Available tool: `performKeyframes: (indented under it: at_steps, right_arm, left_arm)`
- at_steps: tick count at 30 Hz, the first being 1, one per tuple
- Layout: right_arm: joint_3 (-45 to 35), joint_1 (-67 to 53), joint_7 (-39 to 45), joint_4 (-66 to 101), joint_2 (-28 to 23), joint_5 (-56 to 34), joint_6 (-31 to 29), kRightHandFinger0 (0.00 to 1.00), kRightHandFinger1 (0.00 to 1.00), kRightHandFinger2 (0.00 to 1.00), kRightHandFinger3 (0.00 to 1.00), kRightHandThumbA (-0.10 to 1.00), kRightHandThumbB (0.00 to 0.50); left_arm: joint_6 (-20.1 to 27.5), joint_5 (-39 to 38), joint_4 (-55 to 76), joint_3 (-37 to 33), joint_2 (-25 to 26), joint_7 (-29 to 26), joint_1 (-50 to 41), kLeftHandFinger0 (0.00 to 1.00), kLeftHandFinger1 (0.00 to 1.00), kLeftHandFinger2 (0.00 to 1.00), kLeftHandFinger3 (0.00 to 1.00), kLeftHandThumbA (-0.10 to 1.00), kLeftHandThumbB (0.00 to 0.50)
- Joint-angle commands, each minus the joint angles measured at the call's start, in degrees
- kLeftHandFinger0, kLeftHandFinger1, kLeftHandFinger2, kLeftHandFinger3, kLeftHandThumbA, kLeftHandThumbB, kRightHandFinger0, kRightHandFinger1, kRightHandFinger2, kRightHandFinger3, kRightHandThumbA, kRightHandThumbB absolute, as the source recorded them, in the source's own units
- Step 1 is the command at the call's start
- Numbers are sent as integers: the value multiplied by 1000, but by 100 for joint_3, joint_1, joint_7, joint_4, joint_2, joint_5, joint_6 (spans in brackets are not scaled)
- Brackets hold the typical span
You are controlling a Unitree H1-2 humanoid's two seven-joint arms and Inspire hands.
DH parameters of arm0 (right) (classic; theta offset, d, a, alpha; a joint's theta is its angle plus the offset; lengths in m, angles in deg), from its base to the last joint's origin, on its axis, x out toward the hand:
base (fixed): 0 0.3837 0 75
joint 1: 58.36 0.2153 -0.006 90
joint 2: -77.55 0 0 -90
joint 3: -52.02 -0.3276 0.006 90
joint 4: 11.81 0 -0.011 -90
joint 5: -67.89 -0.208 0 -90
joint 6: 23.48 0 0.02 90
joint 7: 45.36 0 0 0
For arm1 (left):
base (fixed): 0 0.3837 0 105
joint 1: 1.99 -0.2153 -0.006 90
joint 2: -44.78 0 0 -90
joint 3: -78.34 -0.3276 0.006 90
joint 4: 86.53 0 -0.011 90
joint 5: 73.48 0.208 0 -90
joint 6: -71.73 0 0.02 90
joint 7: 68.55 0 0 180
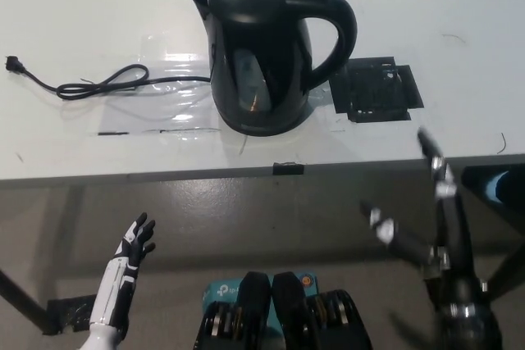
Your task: Use the right hand to grab the handle of the kettle from the base and place it on the right side
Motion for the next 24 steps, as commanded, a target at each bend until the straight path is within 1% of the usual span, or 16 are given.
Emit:
performKeyframes:
  at_steps: [1,3,4,6,7,9,10,11,13,16,17,18,19,21,24]
  right_arm:
    - [-186,833,-341,231,144,518,374,1000,1000,1000,1000,743,287]
    - [-238,1187,-412,63,164,654,523,1000,1000,1000,1000,785,280]
    - [-267,1444,-462,-112,171,682,612,1000,1000,1000,1000,824,290]
    - [-302,1686,-466,-261,175,685,718,1000,1000,1000,1000,855,290]
    - [-323,1980,-486,-494,174,680,831,1000,1000,1000,1000,871,278]
    - [-321,2316,-506,-783,141,674,863,1000,1000,1000,1000,855,269]
    - [-304,2507,-543,-995,88,731,845,1000,1000,1000,1000,824,260]
    - [-298,2565,-560,-1055,68,761,870,1000,1000,1000,1000,823,262]
    - [-284,2844,-616,-1357,3,856,1033,1000,1000,1000,1000,848,284]
    - [-274,3185,-702,-1834,-82,880,1113,1000,1000,1000,1000,815,286]
    - [-230,3321,-745,-2063,-129,966,1168,1000,1000,1000,1000,837,301]
    - [-185,3410,-774,-2220,-164,1042,1207,1000,1000,1000,1000,856,304]
    - [-148,3465,-814,-2331,-190,1096,1194,1000,1000,1000,1000,849,295]
    - [-62,3678,-916,-2754,-261,1143,1123,1000,1000,1000,1000,821,305]
    - [-10,3832,-1009,-3122,-298,1095,1024,1000,1000,1000,1000,800,312]
  left_arm:
    - [386,28,77,-47,37,29,46,973,1000,1000,1000,1000,500]
    - [437,-38,61,-54,45,77,45,979,1000,1000,1000,1000,500]
    - [461,-97,51,-66,52,127,43,987,1000,1000,1000,1000,500]
    - [490,-186,39,-76,49,190,50,992,1000,1000,1000,1000,500]
    - [511,-267,18,-75,46,240,61,992,1000,1000,1000,1000,500]
    - [566,-261,-23,-66,33,233,76,992,1000,1000,1000,1000,500]
    - [572,-208,-20,-66,34,206,72,991,1000,1000,1000,1000,500]
    - [579,-199,-27,-70,32,204,74,992,1000,1000,1000,1000,500]
    - [586,-214,-40,-81,31,225,83,994,1000,1000,1000,1000,500]
    - [590,-244,-29,-91,45,276,95,998,1000,1000,1000,1000,500]
    - [580,-238,-24,-88,55,283,100,998,1000,1000,1000,1000,500]
    - [578,-245,-21,-81,56,288,101,997,1000,1000,1000,1000,500]
    - [577,-249,-20,-78,56,290,100,995,1000,1000,1000,1000,500]
    - [538,-264,14,-60,60,304,104,993,1000,1000,1000,1000,500]
    - [598,-212,-17,-57,68,301,98,989,1000,1000,1000,1000,500]
